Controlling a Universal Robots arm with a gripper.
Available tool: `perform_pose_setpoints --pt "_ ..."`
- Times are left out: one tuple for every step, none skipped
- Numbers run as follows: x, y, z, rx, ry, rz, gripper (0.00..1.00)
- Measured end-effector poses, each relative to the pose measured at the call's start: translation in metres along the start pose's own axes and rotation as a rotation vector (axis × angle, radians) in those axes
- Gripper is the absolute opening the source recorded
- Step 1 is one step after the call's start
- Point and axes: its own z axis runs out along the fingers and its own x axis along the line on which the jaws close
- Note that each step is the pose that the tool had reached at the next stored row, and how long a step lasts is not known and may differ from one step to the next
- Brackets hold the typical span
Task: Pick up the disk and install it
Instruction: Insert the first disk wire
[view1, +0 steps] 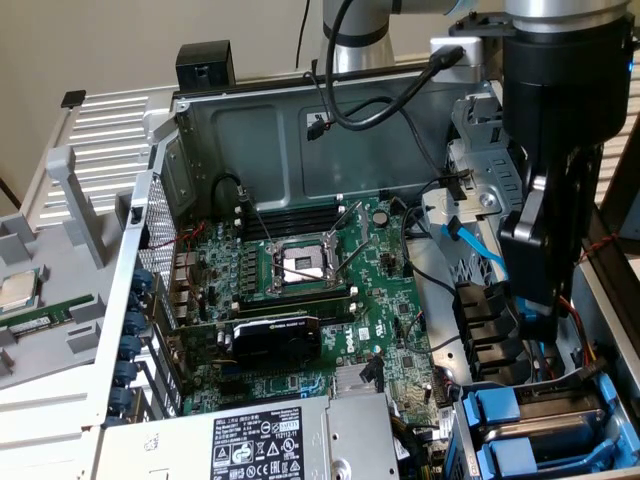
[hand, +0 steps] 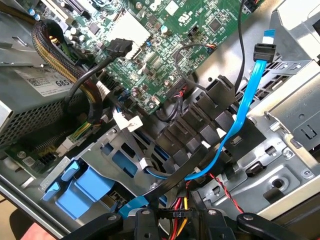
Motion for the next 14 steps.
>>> perform_pose_setpoints --pt "0.0000 0.0000 0.0000 0.0001 -0.0002 0.000 0.35" --pt "0.0000 0.0000 0.0000 0.0002 -0.0003 0.000 0.36" --pt "0.0001 0.0001 0.0000 0.0001 -0.0004 0.000 0.36" --pt "0.0002 0.0001 0.0000 0.0002 -0.0003 0.000 0.36" --pt "0.0003 0.0003 -0.0001 0.0002 -0.0003 0.000 0.43" --pt "0.0004 0.0005 -0.0001 0.0002 -0.0002 0.000 0.43" --pt "0.0004 0.0006 -0.0002 0.0003 -0.0002 0.000 0.43" --pt "0.0003 0.0007 -0.0002 0.0002 -0.0003 0.000 0.43" --pt "0.0003 0.0008 -0.0002 0.0002 -0.0003 0.000 0.43" --pt "0.0002 0.0010 -0.0003 0.0003 -0.0004 0.000 0.43" --pt "0.0000 0.0012 -0.0004 0.0004 -0.0005 0.000 0.43" --pt "-0.0003 0.0014 -0.0007 0.0005 -0.0006 0.000 0.43" --pt "-0.0004 0.0016 -0.0010 0.0006 -0.0007 0.000 0.43" --pt "-0.0004 0.0014 -0.0019 0.0008 -0.0006 0.000 0.43"
